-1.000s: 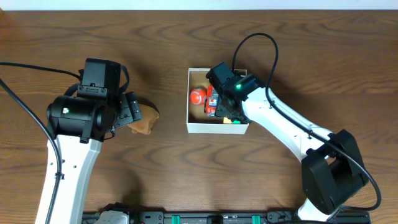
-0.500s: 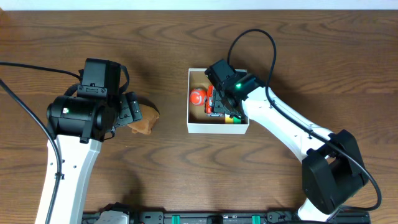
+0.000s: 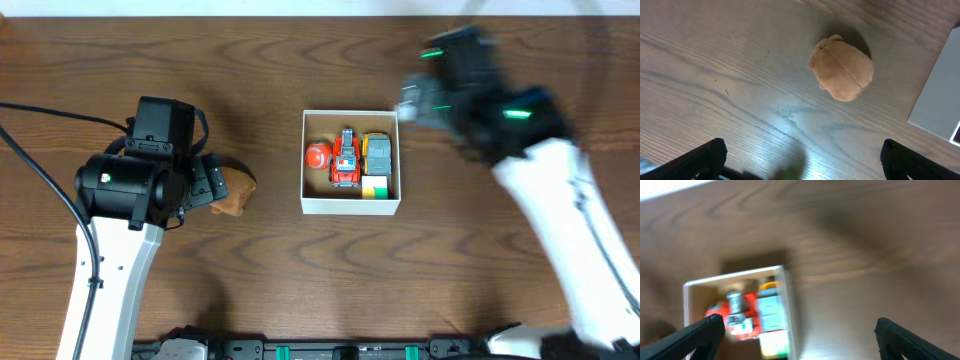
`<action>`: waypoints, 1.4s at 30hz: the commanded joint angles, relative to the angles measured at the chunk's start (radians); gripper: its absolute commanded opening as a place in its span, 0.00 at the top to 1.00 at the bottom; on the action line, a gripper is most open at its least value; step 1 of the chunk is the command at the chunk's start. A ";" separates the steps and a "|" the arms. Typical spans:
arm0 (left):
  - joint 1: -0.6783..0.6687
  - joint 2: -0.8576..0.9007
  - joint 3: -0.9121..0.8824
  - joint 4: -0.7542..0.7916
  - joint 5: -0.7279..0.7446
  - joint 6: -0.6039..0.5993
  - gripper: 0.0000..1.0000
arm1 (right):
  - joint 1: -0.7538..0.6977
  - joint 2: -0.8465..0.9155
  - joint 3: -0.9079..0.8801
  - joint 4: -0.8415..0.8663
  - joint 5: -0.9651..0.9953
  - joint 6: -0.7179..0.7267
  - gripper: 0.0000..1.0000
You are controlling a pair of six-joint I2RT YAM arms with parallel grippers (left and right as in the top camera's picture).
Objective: Pack container
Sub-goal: 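Release the cube and lift the right gripper away to the right, then grasp the brown plush hamster with the left gripper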
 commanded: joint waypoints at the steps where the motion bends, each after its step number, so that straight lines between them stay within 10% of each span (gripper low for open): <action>1: 0.005 0.014 -0.025 0.006 0.005 -0.164 0.02 | -0.132 -0.018 0.002 -0.056 -0.142 -0.115 0.01; 14: 0.005 0.193 -0.063 0.192 0.183 -0.685 0.02 | -0.309 0.016 -0.076 -0.157 -0.250 -0.260 0.01; 42: 0.084 0.630 -0.066 0.249 0.235 -0.667 0.02 | -0.351 0.016 -0.083 -0.169 -0.220 -0.317 0.01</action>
